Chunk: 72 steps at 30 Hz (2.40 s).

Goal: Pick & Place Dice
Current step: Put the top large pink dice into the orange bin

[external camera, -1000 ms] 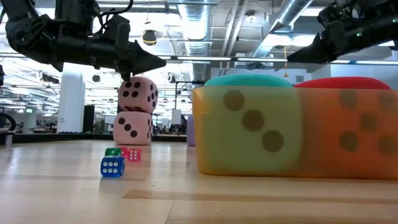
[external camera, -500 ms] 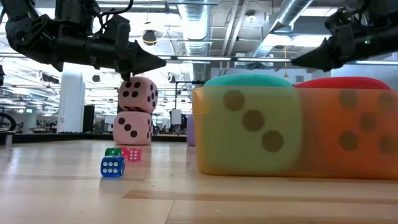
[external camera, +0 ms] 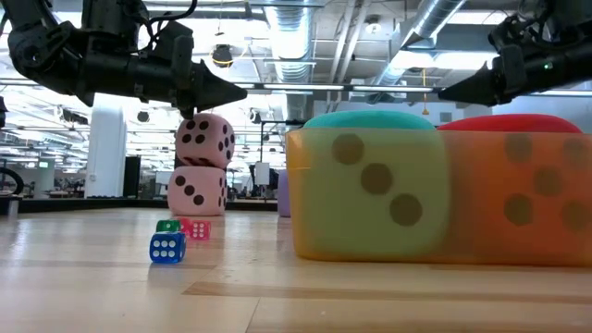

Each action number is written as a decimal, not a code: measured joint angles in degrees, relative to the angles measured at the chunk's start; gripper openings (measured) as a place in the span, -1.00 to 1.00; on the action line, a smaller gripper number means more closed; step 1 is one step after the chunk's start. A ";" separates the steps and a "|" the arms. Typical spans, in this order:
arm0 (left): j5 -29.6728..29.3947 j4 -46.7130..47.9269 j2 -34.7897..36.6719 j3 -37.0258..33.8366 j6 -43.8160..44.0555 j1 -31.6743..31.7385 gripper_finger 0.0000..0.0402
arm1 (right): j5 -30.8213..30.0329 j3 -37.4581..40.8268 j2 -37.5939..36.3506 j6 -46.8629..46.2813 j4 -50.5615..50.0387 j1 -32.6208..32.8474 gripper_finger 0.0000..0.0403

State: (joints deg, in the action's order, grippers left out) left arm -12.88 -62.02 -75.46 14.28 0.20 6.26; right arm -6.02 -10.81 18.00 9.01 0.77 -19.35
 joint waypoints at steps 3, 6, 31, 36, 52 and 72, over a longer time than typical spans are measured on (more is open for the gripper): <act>0.00 0.00 0.00 0.00 0.03 0.00 -0.98 | 0.00 0.00 0.00 0.49 -0.17 0.00 -1.00; 0.02 -0.78 0.00 0.00 0.03 0.00 -0.91 | 0.00 0.00 0.00 0.62 -0.16 0.00 -1.00; 0.17 -2.76 0.00 0.00 0.05 -2.07 0.61 | 0.00 0.00 0.00 0.55 -0.14 0.00 -1.00; 0.17 -2.73 0.00 0.00 0.05 -2.12 0.85 | 0.00 0.00 0.00 0.44 -0.12 0.00 -1.00; 0.13 -2.73 0.00 0.00 0.05 -2.12 0.99 | 0.00 -0.03 0.00 0.43 -0.10 0.04 -1.00; 0.13 -8.85 0.66 0.79 -4.17 -2.08 0.99 | 0.00 -0.04 0.02 0.44 -0.10 0.02 -1.00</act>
State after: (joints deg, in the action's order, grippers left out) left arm -12.75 -70.87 -74.81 15.08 -3.97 4.19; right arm -6.02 -10.85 18.02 9.45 0.67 -19.33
